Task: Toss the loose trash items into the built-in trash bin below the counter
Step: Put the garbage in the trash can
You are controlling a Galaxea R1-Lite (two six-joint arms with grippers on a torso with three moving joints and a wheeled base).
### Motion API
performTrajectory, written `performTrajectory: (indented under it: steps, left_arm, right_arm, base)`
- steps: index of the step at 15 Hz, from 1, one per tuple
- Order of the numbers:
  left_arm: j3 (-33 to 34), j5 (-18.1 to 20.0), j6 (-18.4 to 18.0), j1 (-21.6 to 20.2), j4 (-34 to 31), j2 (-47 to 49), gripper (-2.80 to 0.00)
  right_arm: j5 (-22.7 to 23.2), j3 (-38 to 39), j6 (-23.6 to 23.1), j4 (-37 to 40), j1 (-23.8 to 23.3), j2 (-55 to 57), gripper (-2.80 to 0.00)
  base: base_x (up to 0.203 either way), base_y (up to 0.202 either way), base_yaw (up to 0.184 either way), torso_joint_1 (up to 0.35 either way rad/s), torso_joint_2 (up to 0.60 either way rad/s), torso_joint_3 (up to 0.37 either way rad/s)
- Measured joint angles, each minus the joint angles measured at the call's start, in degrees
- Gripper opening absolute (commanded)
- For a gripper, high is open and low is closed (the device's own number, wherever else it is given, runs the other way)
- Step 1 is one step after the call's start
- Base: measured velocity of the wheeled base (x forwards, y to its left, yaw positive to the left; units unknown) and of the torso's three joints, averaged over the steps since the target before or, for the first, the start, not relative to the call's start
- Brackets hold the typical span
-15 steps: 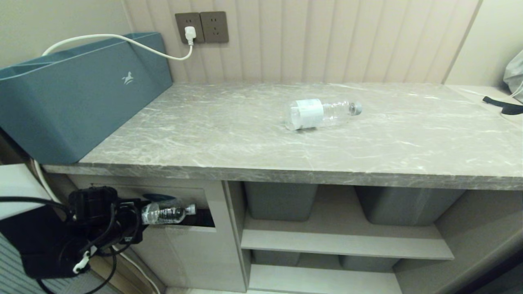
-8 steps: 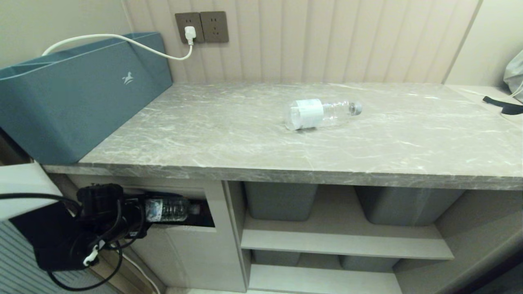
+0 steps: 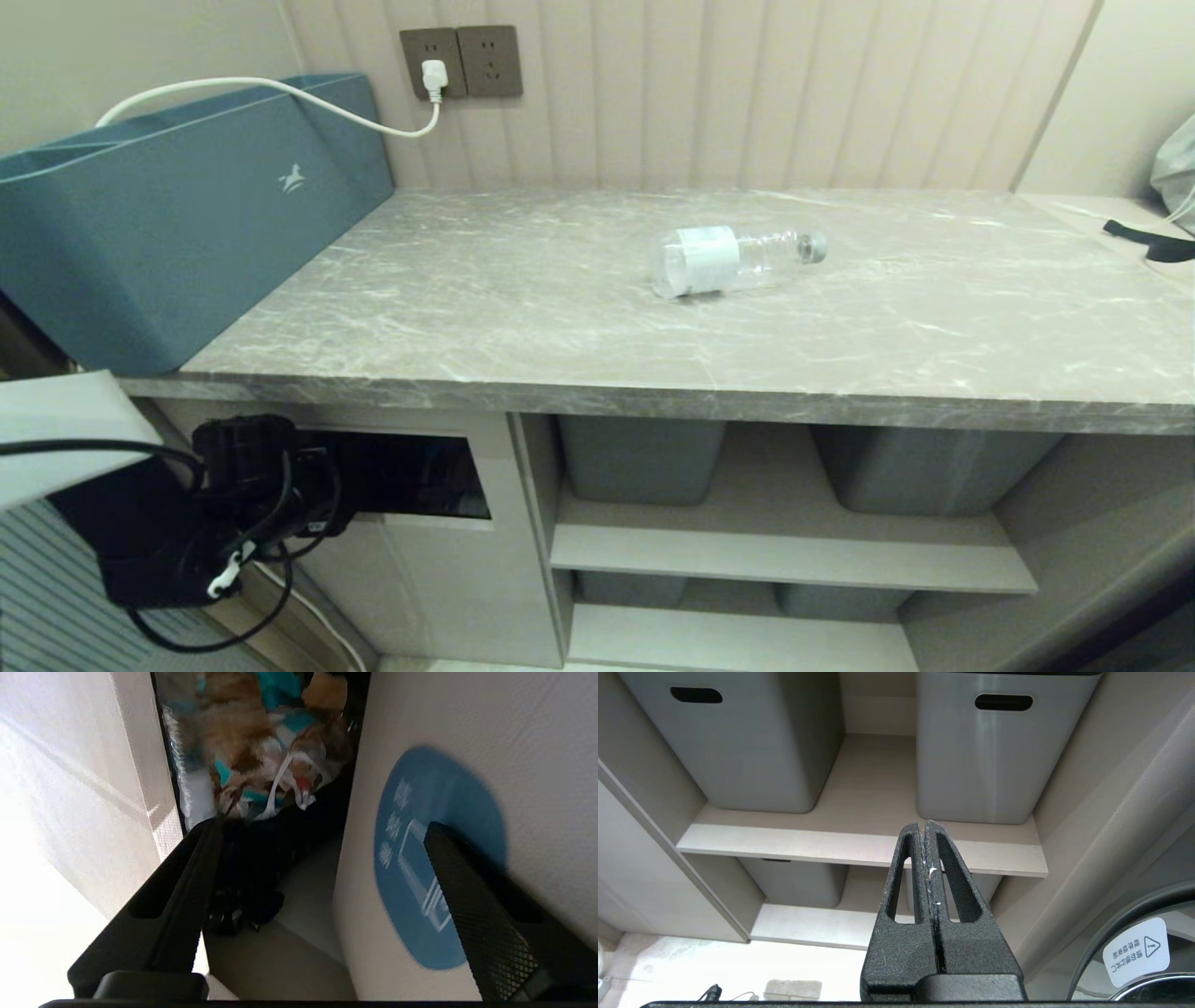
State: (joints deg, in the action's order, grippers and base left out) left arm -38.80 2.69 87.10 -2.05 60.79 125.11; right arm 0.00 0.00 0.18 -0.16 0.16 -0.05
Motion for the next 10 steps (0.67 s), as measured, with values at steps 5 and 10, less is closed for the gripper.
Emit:
performTrajectory:
  steps: [5, 10]
  left_arm:
    - [9.8, -2.3, 0.5, 0.3, -0.3, -4.9, 0.0]
    - [30.1, -6.2, -0.8, 0.0, -0.5, -24.3, 0.0]
  right_arm:
    - [0.0, 0.0, 0.0, 0.0, 0.0, 0.0, -2.8]
    - [0.0, 0.0, 0.0, 0.0, 0.0, 0.0, -2.8]
  base:
    - [0.0, 0.0, 0.0, 0.0, 0.0, 0.0]
    - [0.0, 0.0, 0.0, 0.0, 0.0, 0.0]
